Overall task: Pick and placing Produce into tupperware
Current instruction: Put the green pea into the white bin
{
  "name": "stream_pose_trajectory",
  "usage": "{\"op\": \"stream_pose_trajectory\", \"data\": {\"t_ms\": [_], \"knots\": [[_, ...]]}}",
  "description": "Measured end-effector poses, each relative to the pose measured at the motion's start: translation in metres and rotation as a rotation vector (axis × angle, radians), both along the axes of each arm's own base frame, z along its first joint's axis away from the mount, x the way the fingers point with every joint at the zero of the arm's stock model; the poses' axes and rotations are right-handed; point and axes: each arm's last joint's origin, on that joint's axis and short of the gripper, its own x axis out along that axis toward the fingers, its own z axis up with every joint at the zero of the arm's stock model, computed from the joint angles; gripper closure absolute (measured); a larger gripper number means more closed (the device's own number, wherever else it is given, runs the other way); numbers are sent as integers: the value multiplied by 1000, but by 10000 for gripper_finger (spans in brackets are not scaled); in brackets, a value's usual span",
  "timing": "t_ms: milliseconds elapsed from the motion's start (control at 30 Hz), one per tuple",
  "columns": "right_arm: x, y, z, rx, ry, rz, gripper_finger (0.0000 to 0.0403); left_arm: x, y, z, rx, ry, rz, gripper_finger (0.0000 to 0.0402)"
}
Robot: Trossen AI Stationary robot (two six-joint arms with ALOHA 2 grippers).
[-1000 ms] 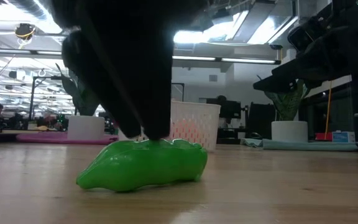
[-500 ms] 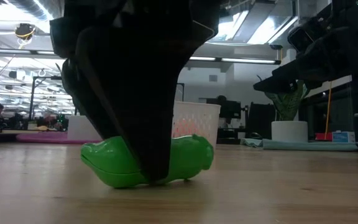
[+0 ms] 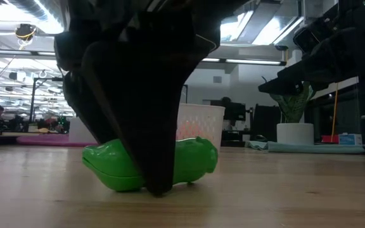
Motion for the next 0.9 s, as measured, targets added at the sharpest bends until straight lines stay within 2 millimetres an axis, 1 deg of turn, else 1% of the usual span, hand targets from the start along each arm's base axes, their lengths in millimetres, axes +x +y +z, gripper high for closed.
{"op": "stream_pose_trajectory", "data": {"t_ms": [133,200,300,433,733,900], "knots": [[0,0,0,0,0,0,14,1,2,-1,-3,5,4,200],[0,0,0,0,0,0,15,1,2,-2,0,8,0,210],[0,0,0,0,0,0,15,0,2,-1,4,12,-12,242],[0,0,0,0,1,0,15,1,1,2,14,24,-38,296],[0,0,-1,0,8,0,15,1,1,3,18,32,-56,299],[0,0,-1,0,9,0,15,-1,1,6,22,37,-104,286]]}}
